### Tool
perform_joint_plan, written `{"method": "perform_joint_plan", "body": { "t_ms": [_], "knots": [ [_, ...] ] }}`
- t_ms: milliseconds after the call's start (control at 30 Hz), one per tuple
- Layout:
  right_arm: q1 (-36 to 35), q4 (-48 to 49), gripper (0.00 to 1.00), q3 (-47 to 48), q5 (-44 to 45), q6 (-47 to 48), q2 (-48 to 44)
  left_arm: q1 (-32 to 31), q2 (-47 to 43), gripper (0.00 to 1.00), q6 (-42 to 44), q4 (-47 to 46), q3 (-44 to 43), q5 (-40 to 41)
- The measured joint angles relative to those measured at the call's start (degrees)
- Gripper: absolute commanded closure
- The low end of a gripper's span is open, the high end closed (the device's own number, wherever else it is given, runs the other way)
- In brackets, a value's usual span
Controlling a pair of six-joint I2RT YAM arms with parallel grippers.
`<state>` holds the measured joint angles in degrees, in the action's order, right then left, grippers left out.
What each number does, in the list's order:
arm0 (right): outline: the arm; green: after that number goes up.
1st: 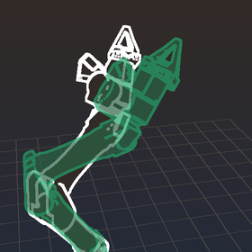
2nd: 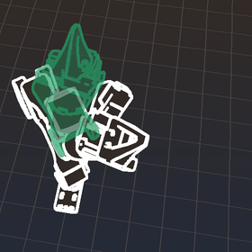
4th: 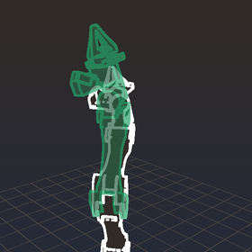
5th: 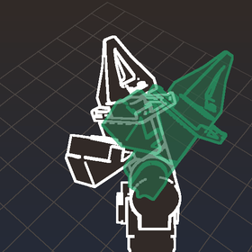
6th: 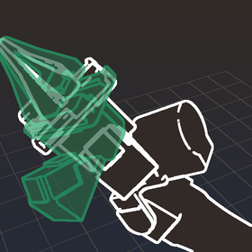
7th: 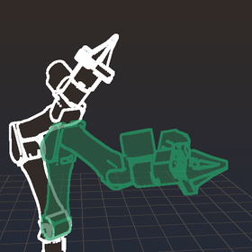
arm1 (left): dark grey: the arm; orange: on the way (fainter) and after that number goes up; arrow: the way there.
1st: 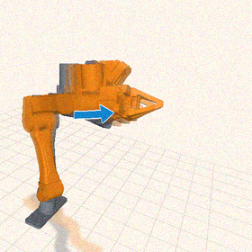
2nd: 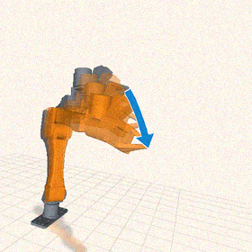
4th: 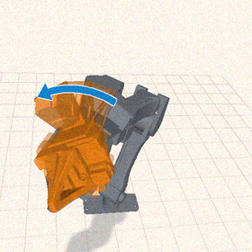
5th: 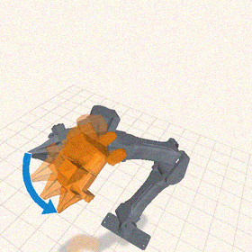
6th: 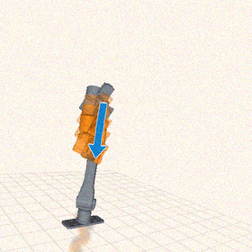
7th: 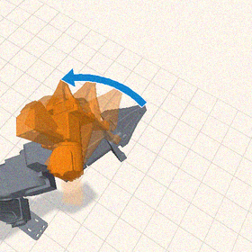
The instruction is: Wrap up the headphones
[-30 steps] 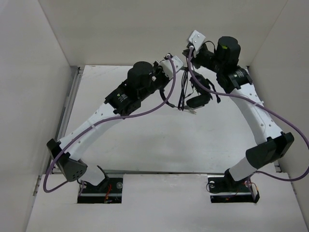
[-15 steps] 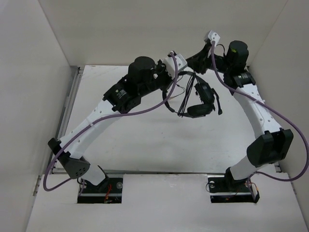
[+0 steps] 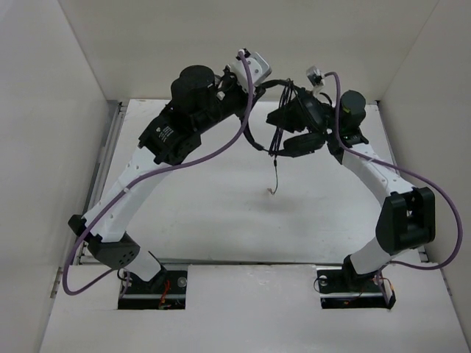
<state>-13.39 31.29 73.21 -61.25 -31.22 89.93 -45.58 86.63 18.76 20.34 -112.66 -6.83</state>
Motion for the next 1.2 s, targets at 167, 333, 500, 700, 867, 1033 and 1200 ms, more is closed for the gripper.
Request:
{"method": "perform_joint_plan", "body": {
  "t_ms": [167,333,500,700,867,1033,1200],
  "knots": [
    [-2.51,10.21,0.58,-5.64,-0.28,-9.01,0.00,1.62,1.79,1.00,-0.52,0.04,-5.64,0.07],
    [-6.82,14.43,0.58,-10.69,-0.37,-12.83,0.00,3.21,2.45,1.00,-0.68,-1.27,-8.35,1.44],
    [-9.46,15.78,0.59,-14.45,-0.85,-13.79,-0.24,5.27,2.54,1.00,-0.68,-4.61,-8.37,5.70],
    [-10.69,16.04,0.63,-16.55,-1.33,-13.64,-1.09,7.61,2.54,1.00,0.59,-11.52,-7.76,13.51],
    [-11.96,16.24,0.89,-17.05,-1.53,-12.74,-1.51,8.96,2.40,1.00,2.75,-17.59,-5.33,19.41],
    [-14.47,15.54,1.00,-16.90,-2.49,-11.61,-1.53,9.92,2.40,1.00,4.52,-20.31,-2.99,22.95],
    [-17.42,6.78,1.00,-13.25,-2.71,-5.75,-2.34,10.80,2.19,1.00,7.06,-24.11,-0.22,26.18]
  ]
}}
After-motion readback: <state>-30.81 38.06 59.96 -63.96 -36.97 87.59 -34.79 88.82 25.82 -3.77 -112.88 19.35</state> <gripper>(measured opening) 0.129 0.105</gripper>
